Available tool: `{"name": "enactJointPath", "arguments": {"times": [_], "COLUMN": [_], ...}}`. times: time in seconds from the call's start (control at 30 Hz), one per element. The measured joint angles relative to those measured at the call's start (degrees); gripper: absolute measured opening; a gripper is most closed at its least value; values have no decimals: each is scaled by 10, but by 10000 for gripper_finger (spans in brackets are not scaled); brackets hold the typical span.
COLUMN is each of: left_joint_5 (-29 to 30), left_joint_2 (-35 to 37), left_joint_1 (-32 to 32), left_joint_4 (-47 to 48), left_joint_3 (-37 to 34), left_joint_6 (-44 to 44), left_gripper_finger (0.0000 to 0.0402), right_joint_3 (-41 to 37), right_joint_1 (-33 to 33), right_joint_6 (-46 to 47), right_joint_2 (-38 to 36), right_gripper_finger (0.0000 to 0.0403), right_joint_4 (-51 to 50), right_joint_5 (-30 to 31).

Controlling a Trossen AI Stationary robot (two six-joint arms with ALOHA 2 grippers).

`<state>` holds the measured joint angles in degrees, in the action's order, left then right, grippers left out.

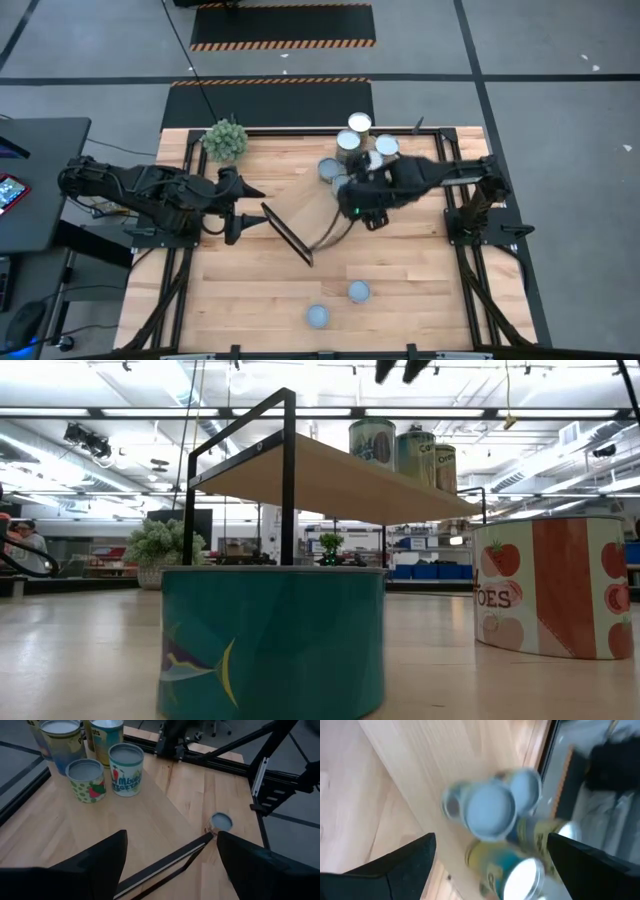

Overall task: Pick and place cans onto a shelf
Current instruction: Put the canned mixed vegetables on the shelf, then put the canned diced tomatoes on the shelf

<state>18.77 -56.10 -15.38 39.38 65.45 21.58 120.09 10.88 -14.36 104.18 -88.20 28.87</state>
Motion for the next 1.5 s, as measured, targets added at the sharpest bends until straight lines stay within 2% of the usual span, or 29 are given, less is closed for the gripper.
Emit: {"name": "enactJointPath", "arguments": {"times": [0.17,0.27,0.5,0.67,0.8,0.87,1.0,1.07,1.13,1.27,1.4,1.5], "left_joint_5": [0,0,0,0,0,-10,-38,-44,-44,-44,-45,-44], "left_joint_2": [0,0,0,0,0,0,0,0,0,0,0,0], "left_joint_1": [1,2,2,2,2,2,2,1,1,1,1,1], "left_joint_4": [-1,-1,-1,-1,-1,-1,-1,-1,-1,-1,-1,-1], "left_joint_3": [0,0,0,0,0,0,0,0,0,0,0,0], "left_joint_6": [-14,-17,-16,-14,-18,-18,-18,-18,-18,-16,-12,-12], "left_gripper_finger": [313,313,313,313,313,313,313,313,313,313,313,313], "right_joint_3": [-4,-4,-4,-5,13,27,37,36,25,-19,-107,-186], "right_joint_1": [14,-1,-37,-40,-11,13,52,70,92,144,179,187], "right_joint_6": [-69,-109,-127,-97,-59,-23,117,182,223,251,271,292], "right_joint_2": [35,70,121,112,91,79,59,61,68,73,73,73], "right_gripper_finger": [391,390,374,363,357,356,354,354,354,353,351,358], "right_joint_4": [115,146,104,91,86,89,112,111,115,144,196,269], "right_joint_5": [15,65,103,106,103,63,-150,-223,-240,-233,-226,-242]}}
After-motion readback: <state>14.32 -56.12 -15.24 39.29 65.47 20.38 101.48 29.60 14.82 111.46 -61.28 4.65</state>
